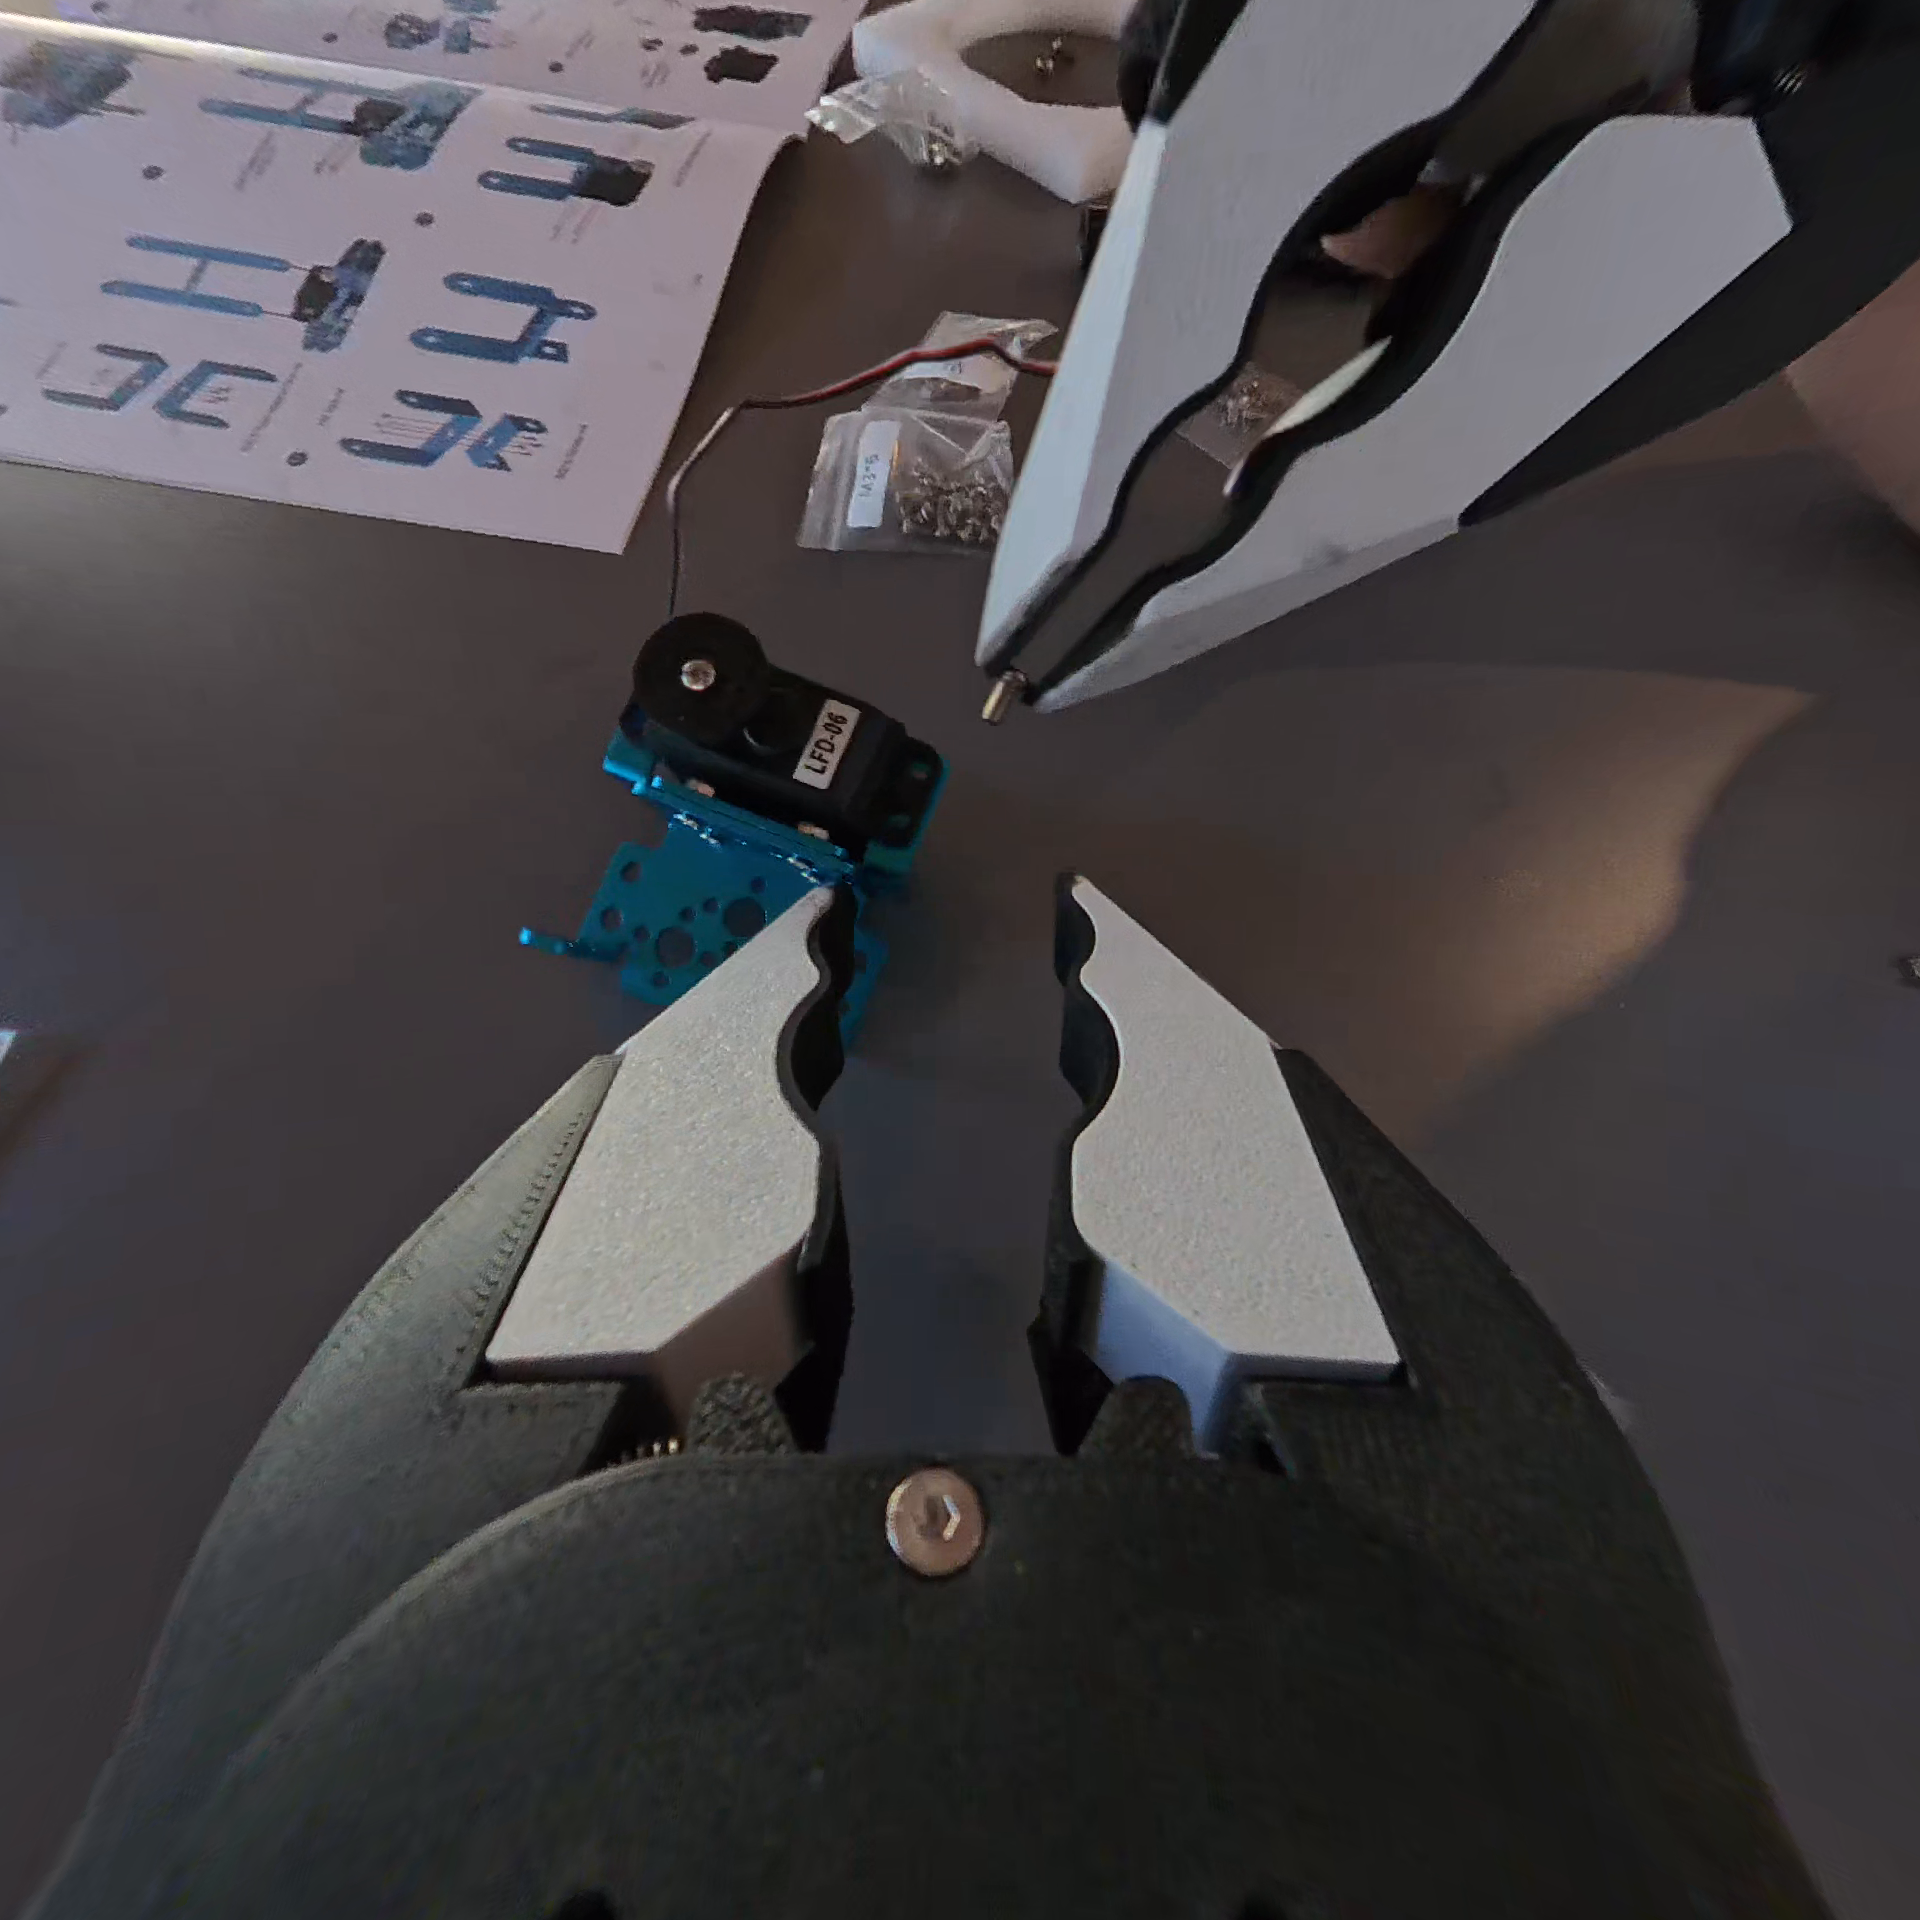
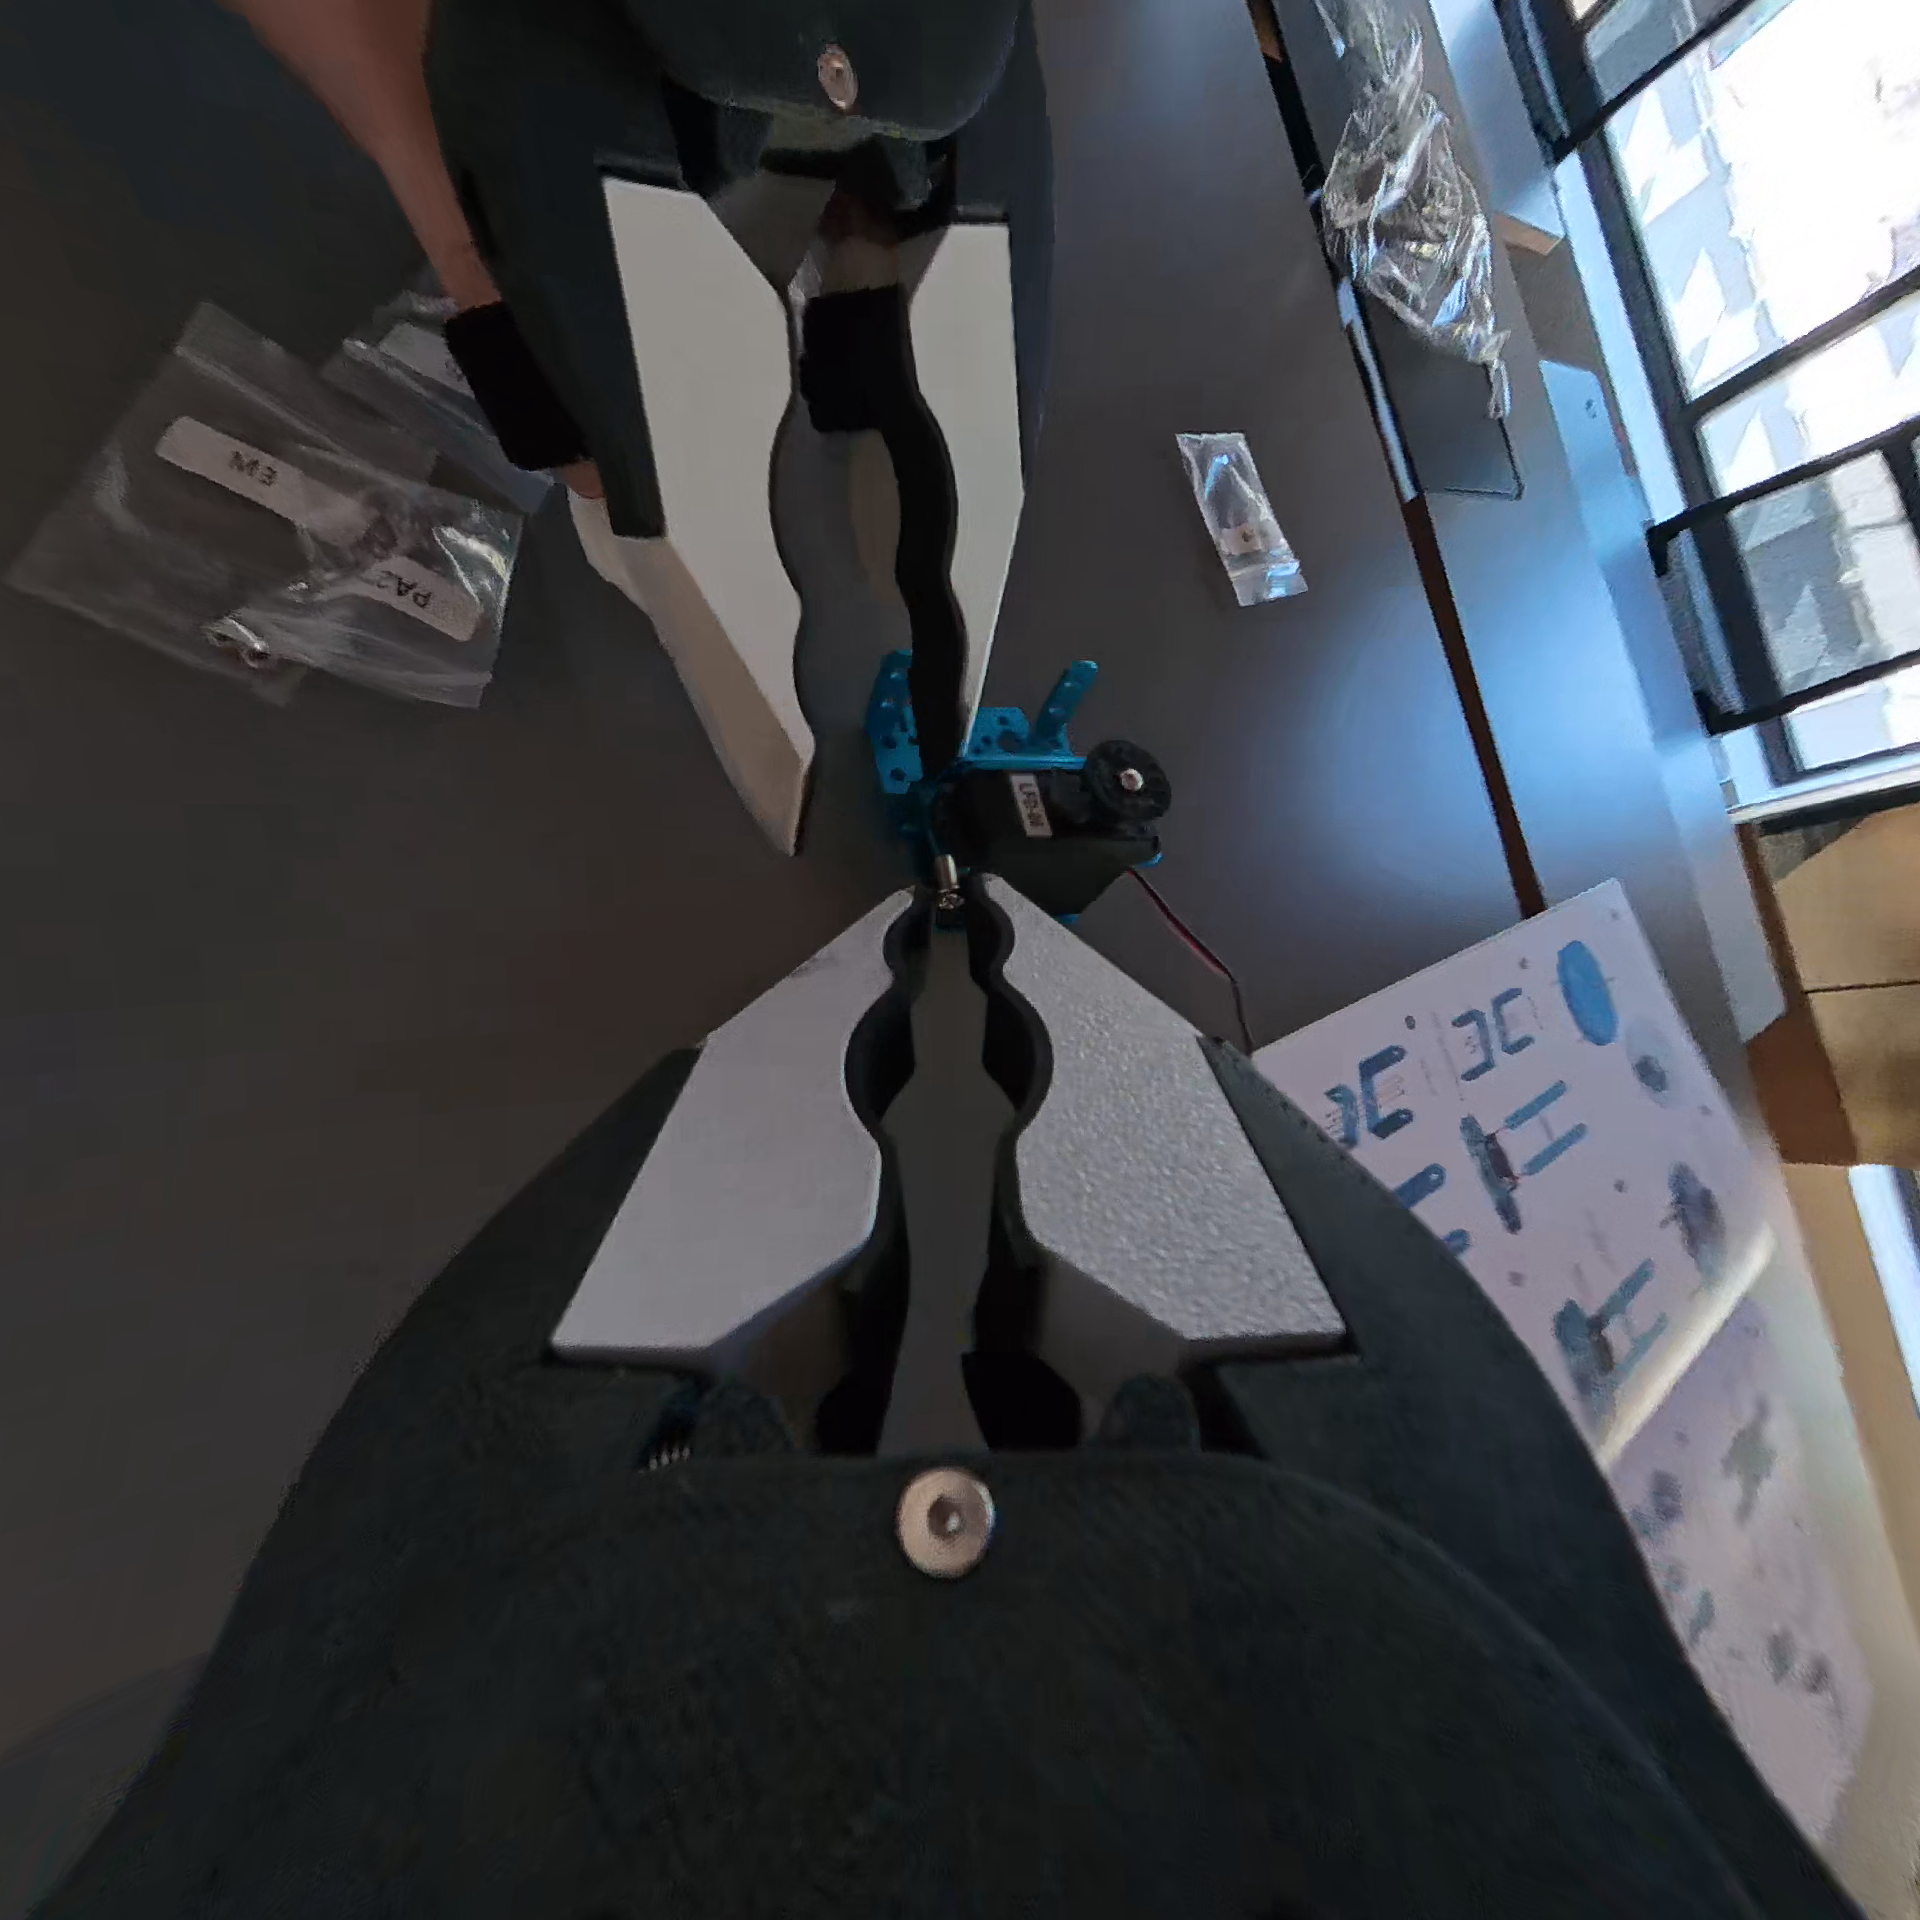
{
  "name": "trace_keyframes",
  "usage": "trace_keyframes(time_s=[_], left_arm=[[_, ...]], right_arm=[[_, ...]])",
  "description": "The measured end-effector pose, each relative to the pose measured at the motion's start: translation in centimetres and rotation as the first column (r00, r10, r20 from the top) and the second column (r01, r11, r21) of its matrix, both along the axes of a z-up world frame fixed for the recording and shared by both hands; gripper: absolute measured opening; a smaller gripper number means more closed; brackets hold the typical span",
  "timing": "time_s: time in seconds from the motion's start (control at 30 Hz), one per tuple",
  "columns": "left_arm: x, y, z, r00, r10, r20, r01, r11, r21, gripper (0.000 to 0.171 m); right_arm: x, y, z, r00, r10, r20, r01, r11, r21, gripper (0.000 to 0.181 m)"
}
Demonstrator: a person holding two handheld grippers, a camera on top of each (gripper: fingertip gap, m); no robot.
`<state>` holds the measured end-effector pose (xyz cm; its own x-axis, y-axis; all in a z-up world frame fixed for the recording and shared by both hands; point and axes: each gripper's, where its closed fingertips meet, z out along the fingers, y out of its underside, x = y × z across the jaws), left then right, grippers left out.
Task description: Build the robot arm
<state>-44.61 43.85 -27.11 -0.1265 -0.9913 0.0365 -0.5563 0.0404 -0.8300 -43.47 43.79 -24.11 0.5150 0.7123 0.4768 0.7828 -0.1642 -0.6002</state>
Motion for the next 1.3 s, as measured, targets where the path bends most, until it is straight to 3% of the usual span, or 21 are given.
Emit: trace_keyframes(time_s=[0.1,0.23,0.4,0.53,0.63,0.77,0.83,1.0,1.1,1.3], left_arm=[[0.2,-0.2,-0.3,1.000,0.003,-0.019,-0.002,1.000,0.026,0.035],[0.3,0.0,-0.2,1.000,0.027,-0.013,-0.027,0.999,0.022,0.036],[0.0,0.4,1.2,0.999,0.025,0.030,-0.027,0.999,0.046,0.033],[0.4,1.6,3.1,0.995,0.051,0.092,-0.056,0.997,0.057,0.029],[1.8,3.2,4.6,0.987,0.062,0.148,-0.063,0.998,0.006,0.050],[3.0,3.9,4.0,0.992,-0.022,0.122,0.024,1.000,-0.019,0.046],[3.2,3.4,3.8,0.990,-0.065,0.126,0.071,0.996,-0.046,0.024],[2.9,3.0,3.1,0.986,-0.094,0.135,0.095,0.995,0.002,0.030],[3.0,3.5,3.4,0.985,-0.068,0.161,0.066,0.998,0.016,0.021],[3.0,3.7,3.4,0.986,-0.053,0.156,0.053,0.999,0.005,0.021]], right_arm=[[0.3,0.0,0.2,0.984,0.059,0.166,-0.067,0.997,0.047,0.006],[0.8,0.1,0.0,0.883,0.179,0.435,-0.222,0.974,0.048,0.006],[0.5,0.3,0.7,0.798,0.245,0.551,-0.303,0.953,0.015,0.006],[0.6,0.4,0.9,0.747,0.266,0.609,-0.336,0.942,0.000,0.006],[1.0,0.5,0.8,0.705,0.276,0.653,-0.348,0.937,-0.019,0.006],[1.3,0.6,0.8,0.641,0.291,0.710,-0.368,0.928,-0.048,0.006],[1.4,0.5,0.8,0.607,0.300,0.736,-0.376,0.924,-0.066,0.006],[2.0,0.6,0.5,0.583,0.307,0.752,-0.360,0.928,-0.099,0.006],[1.9,0.8,0.7,0.581,0.299,0.757,-0.356,0.930,-0.094,0.006],[0.9,0.7,0.7,0.552,0.325,0.768,-0.391,0.914,-0.106,0.006]])
